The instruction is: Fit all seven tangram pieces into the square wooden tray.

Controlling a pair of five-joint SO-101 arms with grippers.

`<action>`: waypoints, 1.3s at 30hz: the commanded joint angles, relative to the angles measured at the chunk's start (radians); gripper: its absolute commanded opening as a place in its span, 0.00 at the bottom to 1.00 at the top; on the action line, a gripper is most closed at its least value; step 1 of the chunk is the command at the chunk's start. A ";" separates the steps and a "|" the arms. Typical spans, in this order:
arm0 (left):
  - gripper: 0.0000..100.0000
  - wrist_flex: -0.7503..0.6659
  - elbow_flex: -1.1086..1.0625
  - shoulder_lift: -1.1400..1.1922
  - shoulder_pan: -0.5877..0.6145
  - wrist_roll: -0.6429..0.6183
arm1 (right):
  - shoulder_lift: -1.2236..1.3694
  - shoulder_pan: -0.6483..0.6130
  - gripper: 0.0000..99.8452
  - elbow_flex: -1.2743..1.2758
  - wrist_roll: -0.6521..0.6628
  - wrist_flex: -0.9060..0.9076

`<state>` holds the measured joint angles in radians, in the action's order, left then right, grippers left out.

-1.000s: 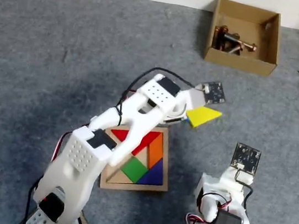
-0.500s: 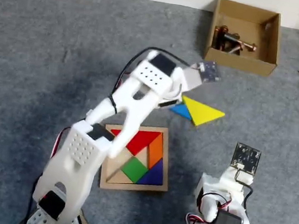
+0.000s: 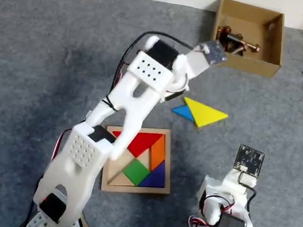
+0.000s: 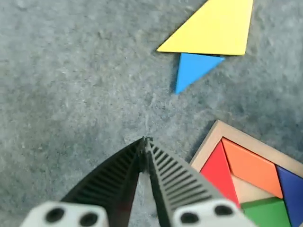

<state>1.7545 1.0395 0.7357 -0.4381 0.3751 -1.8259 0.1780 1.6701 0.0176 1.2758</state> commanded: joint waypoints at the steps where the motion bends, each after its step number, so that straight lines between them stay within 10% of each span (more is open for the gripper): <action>1: 0.00 0.012 0.048 -0.147 -0.001 -0.011 | -0.012 0.005 0.00 0.110 -0.009 -0.027; 39: 0.01 0.006 -1.059 -1.389 0.604 -0.011 | -0.012 0.008 0.00 0.110 -0.009 -0.027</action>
<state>1.7622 0.0560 -0.5455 0.1542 0.3721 -1.8259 0.1780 1.6701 0.0176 1.2758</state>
